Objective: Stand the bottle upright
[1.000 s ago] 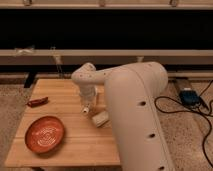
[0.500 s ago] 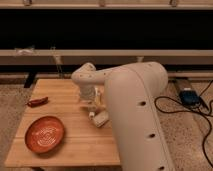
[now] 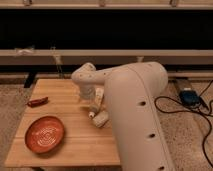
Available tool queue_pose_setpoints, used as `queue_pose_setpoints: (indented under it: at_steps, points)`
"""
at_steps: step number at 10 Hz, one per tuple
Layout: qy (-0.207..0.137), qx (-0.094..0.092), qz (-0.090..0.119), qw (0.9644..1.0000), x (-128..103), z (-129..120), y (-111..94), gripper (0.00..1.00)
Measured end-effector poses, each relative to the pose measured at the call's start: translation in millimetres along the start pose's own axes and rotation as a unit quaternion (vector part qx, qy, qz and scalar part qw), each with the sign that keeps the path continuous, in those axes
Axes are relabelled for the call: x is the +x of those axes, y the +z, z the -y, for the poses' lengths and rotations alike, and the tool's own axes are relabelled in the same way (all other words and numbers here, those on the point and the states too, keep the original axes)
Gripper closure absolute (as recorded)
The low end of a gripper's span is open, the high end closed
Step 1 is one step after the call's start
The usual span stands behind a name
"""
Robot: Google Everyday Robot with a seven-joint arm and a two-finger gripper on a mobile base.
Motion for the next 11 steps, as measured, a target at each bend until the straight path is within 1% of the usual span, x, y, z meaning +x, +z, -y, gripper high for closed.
queue_pose_setpoints:
  at_steps: [2,4,7,8,11]
  points:
    - [0.013,-0.004,0.0,0.9999,-1.3,-0.2,-0.5,0.2]
    - [0.02,-0.007,0.001,0.9998,-13.0,1.7,-5.4,0.2]
    - [0.015,-0.005,0.004,0.9999,-48.7,11.2,-13.0,0.2]
    - [0.013,0.0,0.008,0.9999,-58.9,15.0,-14.2,0.2]
    - [0.015,-0.001,0.016,0.9998,-76.5,11.8,-7.6,0.2]
